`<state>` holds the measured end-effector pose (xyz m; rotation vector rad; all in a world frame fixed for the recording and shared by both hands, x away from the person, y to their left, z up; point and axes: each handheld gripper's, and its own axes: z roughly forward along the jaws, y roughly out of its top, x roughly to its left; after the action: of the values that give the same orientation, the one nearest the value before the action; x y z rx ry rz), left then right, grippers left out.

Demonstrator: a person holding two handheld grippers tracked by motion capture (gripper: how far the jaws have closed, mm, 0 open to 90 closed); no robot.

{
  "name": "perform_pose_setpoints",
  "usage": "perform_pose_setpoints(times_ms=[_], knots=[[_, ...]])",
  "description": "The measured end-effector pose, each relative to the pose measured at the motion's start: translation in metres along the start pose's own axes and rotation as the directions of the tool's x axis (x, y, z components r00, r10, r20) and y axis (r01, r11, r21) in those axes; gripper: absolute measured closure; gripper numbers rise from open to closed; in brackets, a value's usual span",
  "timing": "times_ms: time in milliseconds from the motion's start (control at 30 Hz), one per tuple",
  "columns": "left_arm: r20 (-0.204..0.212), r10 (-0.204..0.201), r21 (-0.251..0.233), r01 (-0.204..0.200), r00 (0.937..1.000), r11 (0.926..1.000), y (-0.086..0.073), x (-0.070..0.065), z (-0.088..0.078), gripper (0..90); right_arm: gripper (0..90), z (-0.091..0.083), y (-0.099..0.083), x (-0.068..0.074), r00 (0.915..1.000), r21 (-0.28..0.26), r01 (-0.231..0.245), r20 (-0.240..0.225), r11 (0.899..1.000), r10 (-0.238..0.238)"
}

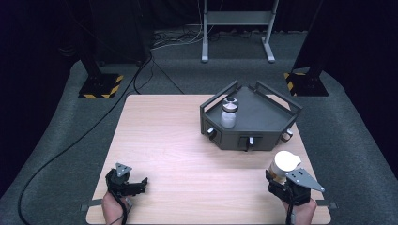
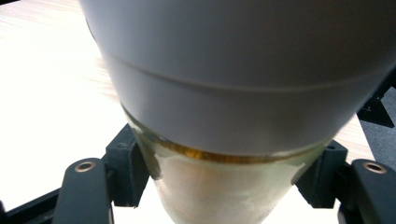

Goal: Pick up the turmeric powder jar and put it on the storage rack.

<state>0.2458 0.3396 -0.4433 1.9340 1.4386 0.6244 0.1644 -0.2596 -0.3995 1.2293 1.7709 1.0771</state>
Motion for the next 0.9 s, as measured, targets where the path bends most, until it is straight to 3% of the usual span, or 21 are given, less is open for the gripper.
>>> perform_pose_setpoints(times_ms=[900], knots=[[0.0, 0.001, 0.001, -0.001, 1.0, 1.0, 0.0, 0.0, 0.0, 0.6, 30.4, 0.006, 0.022, -0.012, 0.9996, -0.014, 0.022, 0.017, 1.0, -0.022]])
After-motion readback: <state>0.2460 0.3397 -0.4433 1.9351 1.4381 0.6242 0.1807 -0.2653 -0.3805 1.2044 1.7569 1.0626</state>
